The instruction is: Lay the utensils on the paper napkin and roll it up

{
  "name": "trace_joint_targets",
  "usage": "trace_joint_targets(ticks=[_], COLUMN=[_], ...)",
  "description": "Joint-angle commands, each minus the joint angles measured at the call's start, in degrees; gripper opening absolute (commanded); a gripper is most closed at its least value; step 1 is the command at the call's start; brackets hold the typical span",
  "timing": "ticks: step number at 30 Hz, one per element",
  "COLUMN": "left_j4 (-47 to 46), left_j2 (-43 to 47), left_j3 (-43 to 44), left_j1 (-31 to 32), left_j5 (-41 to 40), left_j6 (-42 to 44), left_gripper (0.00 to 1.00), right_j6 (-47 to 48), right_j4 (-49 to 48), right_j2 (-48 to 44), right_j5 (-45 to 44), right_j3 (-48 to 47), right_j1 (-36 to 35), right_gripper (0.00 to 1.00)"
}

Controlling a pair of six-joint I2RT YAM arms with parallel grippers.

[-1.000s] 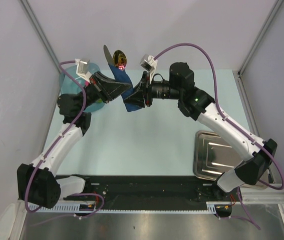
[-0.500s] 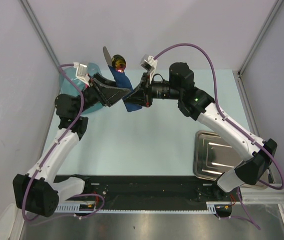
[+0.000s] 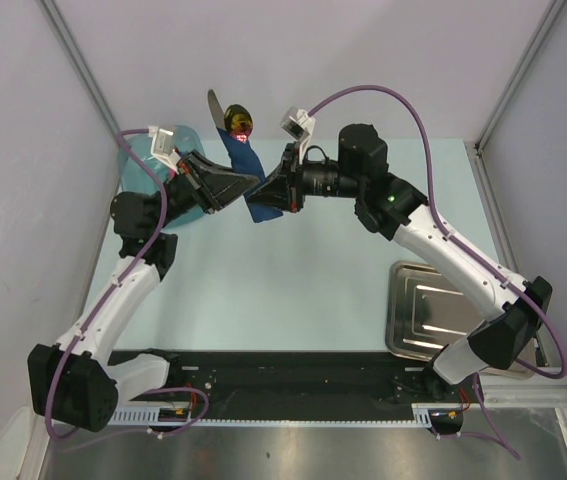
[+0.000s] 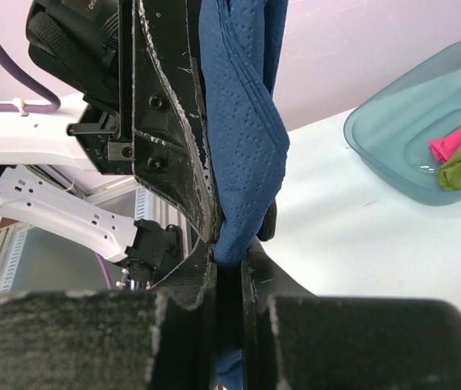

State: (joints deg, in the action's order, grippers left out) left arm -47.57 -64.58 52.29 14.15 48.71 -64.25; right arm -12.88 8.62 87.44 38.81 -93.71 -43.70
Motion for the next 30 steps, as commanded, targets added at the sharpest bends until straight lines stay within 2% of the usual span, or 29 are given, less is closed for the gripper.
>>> trace_joint_targets(ticks=[1,4,5,6,7,11,14,15,18,28,29,30], left_j4=[-4.11,-3.23,-3.93,-5.24,-6.12,-7.79,-9.11,-9.29,-10.08,-12.28,-12.28,-12.37], left_j2=[-1.08,-1.08,-1.16,-1.43,-1.69,-2.66,-3.1,-3.27,-3.8,-4.24,-4.24,-4.24], left_j3=[-0.08,-0.35,-0.44,-0.52,-0.26,0.88,1.85,2.37,3.51,3.61,3.61,3.69], left_j1=[-0.44,-0.44,-0.7,-0.88,-0.88,-1.49,-2.11,-2.29,-3.6,-4.31,-4.57,-4.49], left_j5=[-0.63,-0.63,-0.54,-0.28,-0.11,-0.37,-0.63,-0.63,-0.55,-0.63,-0.63,-0.55], left_j6=[-2.9,-3.16,-3.34,-3.77,-3.6,-3.6,-3.78,-3.87,-4.48,-5.01,-5.1,-5.01], left_gripper=[0.19,0.18,0.14,0.03,0.0,0.0,0.0,0.0,0.0,0.0,0.0,0.0], right_j6=[-0.21,-0.04,-0.04,0.05,-0.03,0.66,1.89,2.42,3.74,3.92,4.01,3.92], right_j4=[-4.76,-4.49,-4.58,-4.41,-4.32,-3.53,-1.95,-1.33,1.21,4.12,4.38,4.65], right_j2=[-1.48,-1.13,-1.13,-1.04,-0.96,-0.78,-0.87,-0.95,-1.65,-2.89,-2.89,-2.89], right_j5=[1.36,1.45,1.62,1.71,1.88,2.32,2.59,2.59,2.33,2.41,2.59,3.11], right_j3=[-1.74,-2.26,-2.35,-2.35,-2.35,-2.18,-2.09,-2.09,-1.56,1.34,1.69,1.86], right_j1=[-0.77,-0.86,-0.86,-0.86,-0.86,-0.86,-0.86,-0.77,-0.42,-0.24,-0.33,-0.33], right_gripper=[0.0,0.0,0.0,0.0,0.0,0.0,0.19,0.31,0.4,0.38,0.36,0.29])
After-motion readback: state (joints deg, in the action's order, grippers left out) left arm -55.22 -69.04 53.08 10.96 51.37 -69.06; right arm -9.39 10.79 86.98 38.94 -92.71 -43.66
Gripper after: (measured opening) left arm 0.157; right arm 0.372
